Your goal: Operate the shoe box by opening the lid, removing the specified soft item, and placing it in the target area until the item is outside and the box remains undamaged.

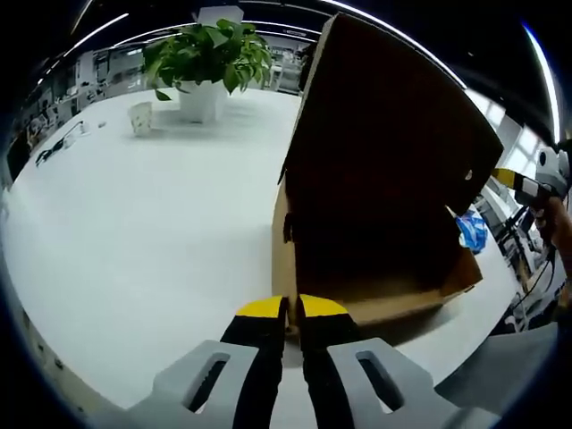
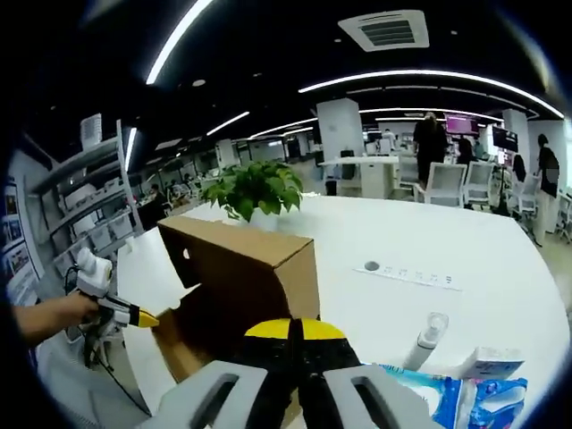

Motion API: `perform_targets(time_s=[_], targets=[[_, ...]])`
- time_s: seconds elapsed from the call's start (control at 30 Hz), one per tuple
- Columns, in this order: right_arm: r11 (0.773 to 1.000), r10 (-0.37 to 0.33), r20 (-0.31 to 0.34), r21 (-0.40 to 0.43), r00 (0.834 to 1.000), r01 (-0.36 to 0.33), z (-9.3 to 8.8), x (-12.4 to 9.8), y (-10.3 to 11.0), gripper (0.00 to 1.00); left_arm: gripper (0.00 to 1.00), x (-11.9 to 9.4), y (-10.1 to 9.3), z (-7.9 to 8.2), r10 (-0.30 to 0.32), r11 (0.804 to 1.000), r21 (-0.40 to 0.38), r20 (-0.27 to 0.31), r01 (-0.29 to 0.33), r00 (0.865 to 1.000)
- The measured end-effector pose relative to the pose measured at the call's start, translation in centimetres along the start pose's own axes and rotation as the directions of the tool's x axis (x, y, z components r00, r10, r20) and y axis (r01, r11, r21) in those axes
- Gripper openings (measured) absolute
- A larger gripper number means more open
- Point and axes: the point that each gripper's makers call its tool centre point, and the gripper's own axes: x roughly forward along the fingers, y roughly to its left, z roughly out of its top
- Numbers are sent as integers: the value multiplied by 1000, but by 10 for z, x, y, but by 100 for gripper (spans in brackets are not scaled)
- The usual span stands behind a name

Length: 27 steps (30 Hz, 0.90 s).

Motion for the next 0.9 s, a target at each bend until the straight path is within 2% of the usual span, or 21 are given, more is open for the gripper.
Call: perform_targets(time_s=[0.1, 0.57, 0.9], targets=[[1000, 1, 2, 29, 1000, -1, -3, -3, 3, 0, 3, 0, 0, 0, -4, 1000, 3, 1, 4, 1000], [999, 2, -4, 41, 1000, -2, -19, -12, 11, 0, 5, -3, -1, 2, -15, 1000, 8, 16, 15, 1000], [999, 15, -10, 33, 1000, -15, -32, -20, 15, 0, 6, -14, -1, 17, -3, 999, 43, 57, 0, 998]])
